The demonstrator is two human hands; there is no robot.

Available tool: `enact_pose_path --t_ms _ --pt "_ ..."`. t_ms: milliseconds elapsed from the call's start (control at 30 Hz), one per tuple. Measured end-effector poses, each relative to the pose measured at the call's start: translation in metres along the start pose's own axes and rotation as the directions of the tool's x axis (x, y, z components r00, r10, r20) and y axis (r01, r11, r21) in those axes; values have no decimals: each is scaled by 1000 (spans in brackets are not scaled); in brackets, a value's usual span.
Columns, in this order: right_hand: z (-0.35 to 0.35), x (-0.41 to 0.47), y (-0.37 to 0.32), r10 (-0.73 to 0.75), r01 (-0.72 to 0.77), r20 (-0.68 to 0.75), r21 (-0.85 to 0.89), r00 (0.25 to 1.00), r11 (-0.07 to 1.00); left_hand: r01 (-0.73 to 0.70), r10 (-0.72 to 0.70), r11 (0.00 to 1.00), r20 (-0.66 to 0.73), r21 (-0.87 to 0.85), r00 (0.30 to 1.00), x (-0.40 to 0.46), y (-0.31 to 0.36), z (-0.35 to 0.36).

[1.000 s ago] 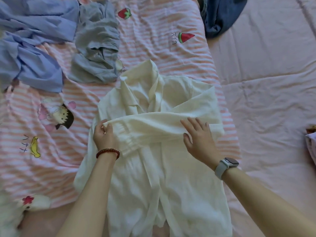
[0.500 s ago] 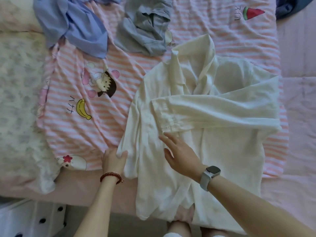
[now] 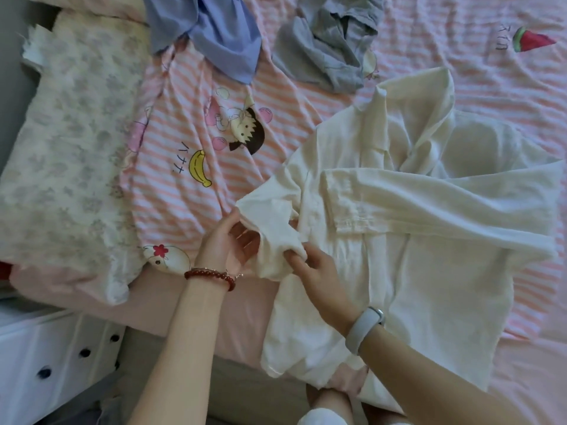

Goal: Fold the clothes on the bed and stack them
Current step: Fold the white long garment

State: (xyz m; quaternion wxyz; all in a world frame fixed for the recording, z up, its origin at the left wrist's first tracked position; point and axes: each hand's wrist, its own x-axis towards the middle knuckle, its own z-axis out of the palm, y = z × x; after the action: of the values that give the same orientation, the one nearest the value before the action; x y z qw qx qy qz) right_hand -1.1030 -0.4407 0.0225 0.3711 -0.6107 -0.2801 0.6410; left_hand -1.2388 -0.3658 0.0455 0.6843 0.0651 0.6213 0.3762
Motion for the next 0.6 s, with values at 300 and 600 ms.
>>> enact_pose_path --t_ms 300,600 --pt "-48 22 -35 255 -250 13 235 967 939 -427 290 819 365 385 885 -16 -46 14" --pt "-57 6 -18 -197 182 -83 -156 977 971 -423 380 685 205 593 902 -20 -52 50"
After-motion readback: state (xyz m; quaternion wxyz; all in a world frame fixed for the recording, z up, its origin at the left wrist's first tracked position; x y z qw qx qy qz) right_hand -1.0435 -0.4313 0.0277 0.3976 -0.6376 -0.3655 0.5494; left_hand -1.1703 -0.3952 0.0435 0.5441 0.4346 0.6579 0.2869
